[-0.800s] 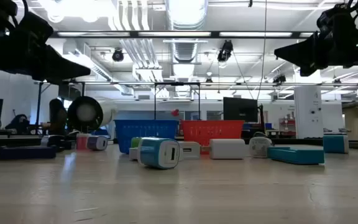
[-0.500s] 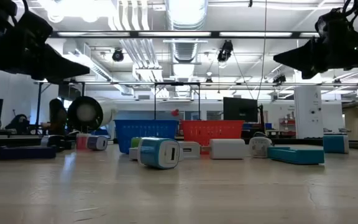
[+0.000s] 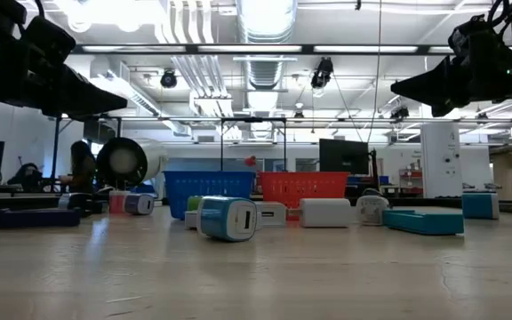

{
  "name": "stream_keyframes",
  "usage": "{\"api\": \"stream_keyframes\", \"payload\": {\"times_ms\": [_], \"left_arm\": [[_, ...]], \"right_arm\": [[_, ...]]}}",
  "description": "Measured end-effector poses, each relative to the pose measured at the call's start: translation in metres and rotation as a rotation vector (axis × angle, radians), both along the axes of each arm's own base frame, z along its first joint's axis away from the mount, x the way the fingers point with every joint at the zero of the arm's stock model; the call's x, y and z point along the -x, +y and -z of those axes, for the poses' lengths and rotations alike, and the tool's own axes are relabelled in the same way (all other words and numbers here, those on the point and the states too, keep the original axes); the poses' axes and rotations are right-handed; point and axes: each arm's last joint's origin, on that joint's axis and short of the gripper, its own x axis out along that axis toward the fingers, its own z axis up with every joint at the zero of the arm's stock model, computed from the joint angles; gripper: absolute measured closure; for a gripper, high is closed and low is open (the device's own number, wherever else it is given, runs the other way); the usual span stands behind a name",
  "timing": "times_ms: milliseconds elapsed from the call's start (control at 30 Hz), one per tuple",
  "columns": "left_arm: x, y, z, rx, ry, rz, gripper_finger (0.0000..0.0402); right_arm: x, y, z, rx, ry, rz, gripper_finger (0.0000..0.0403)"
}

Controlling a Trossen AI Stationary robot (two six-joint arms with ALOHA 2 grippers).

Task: Pick & Place Office items
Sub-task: Put the blue charger adapter into the red bin

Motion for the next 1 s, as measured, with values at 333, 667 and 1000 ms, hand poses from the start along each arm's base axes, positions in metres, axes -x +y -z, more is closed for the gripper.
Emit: {"api": "stream_keyframes", "payload": {"times_ms": [333,667,1000], "left_arm": [[0.0,0.0,0.0,0.08,-0.02,-0.018,0.0399],[0.0,0.001,0.0,0.065,-0.012,-0.054,0.0399],[0.001,0.001,0.005,0.048,0.039,-0.055,0.0399]], "right_arm": [[0.0,0.0,0.003,-0.08,0.006,0.008,0.0394],[-0.012,-0.003,-0.053,-0.205,0.257,0.091,0.0394],[-0.03,-0.003,-0.124,-0.461,0.737,0.203,0.0386]]}}
